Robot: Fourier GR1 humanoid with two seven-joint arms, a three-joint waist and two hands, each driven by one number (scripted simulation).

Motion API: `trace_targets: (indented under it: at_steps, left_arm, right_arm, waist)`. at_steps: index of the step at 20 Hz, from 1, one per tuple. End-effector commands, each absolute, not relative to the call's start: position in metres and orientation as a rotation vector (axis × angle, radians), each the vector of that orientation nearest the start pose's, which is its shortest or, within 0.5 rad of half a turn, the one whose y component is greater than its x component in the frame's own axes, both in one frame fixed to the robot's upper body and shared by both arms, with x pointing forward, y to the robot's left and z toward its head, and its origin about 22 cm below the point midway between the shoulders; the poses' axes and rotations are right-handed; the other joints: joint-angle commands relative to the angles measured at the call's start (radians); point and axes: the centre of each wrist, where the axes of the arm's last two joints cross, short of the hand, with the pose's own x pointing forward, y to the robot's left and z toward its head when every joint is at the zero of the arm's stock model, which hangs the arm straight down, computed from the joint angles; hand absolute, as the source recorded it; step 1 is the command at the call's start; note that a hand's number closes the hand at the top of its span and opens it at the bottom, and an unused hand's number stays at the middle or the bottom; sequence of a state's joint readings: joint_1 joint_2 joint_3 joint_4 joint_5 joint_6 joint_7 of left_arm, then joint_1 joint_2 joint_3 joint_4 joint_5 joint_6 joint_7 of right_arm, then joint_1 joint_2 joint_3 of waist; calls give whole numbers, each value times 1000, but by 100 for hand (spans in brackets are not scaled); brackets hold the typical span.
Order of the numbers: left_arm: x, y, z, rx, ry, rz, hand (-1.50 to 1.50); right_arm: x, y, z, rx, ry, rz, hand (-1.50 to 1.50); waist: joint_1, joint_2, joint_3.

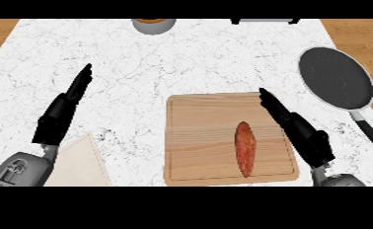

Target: Pick the sweet potato from the cutting board and place it in the pan

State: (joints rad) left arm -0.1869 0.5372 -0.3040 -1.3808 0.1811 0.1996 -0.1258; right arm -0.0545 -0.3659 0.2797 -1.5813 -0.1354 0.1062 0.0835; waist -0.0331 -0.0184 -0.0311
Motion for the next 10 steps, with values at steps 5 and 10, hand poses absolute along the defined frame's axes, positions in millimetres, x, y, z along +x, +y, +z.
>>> trace_targets:
  at_steps: [5,10]
  left_arm:
    - [292,283,37,168,-1614,-65,0]
    - [276,276,42,115,-1531,36,0]
  right_arm:
    - [284,-240,95,476,-1828,343,150]
    - [251,-327,77,-42,-1929,508,150]
  waist:
    - [51,18,33]
    - [18,8,35]
